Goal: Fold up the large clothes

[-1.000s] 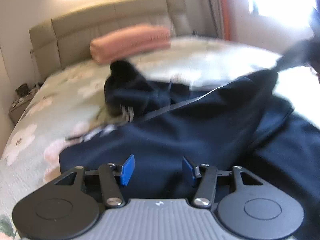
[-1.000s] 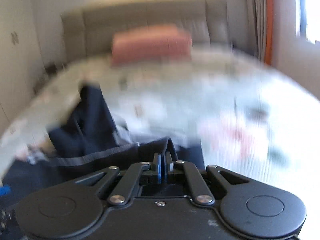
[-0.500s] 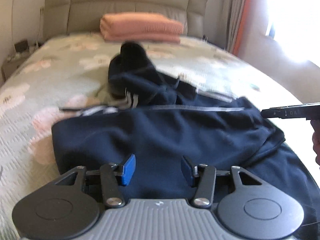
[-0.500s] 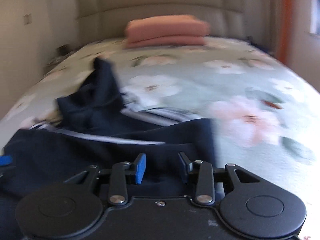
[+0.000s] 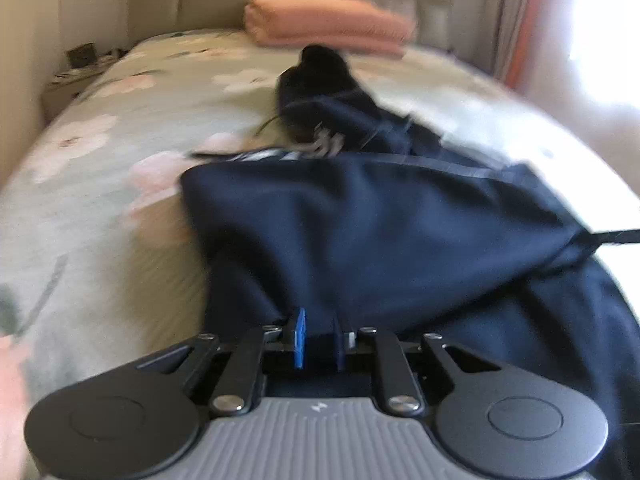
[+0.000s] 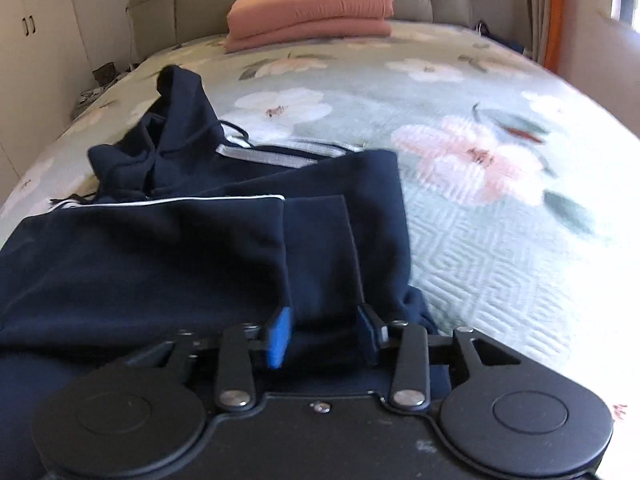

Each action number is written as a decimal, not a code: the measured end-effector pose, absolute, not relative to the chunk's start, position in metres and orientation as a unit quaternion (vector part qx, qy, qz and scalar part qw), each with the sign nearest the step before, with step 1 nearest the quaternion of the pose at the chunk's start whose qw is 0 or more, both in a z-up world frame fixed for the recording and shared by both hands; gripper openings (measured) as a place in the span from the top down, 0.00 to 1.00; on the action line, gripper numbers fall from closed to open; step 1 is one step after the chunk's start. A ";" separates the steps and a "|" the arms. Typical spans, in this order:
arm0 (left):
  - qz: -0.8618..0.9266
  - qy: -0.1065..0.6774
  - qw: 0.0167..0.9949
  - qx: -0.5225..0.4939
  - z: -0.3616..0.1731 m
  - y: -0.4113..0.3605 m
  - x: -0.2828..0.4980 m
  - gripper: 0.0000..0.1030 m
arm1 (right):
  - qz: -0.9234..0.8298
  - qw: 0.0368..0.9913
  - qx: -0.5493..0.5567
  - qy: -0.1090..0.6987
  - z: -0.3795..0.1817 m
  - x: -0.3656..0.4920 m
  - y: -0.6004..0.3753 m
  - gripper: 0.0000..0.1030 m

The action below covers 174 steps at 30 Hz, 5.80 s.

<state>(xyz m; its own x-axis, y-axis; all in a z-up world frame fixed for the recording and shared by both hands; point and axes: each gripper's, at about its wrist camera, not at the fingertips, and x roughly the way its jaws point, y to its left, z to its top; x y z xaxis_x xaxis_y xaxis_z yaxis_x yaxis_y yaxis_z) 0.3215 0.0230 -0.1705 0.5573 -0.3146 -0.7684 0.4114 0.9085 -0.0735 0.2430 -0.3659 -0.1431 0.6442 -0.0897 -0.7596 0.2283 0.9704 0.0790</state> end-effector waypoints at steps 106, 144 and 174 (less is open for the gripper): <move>-0.297 0.557 0.749 -0.203 -0.121 -0.087 0.419 0.39 | 0.046 0.793 0.367 0.483 -0.114 0.292 -0.422 0.36; -0.233 0.536 0.745 -0.320 -0.182 0.055 0.364 0.94 | 0.057 0.755 0.403 0.515 -0.144 0.289 -0.338 0.86; -0.353 0.551 0.708 -0.267 -0.174 -0.071 0.360 0.75 | 0.072 0.826 0.241 0.504 -0.114 0.283 -0.343 0.50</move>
<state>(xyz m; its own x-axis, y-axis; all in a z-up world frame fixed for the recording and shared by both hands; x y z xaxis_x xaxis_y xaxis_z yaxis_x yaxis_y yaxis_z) 0.3598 -0.0711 -0.1744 0.1450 -0.7938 -0.5906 0.2049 0.6081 -0.7670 0.2834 -0.3426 -0.1143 0.4821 0.3623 -0.7977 0.1231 0.8734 0.4711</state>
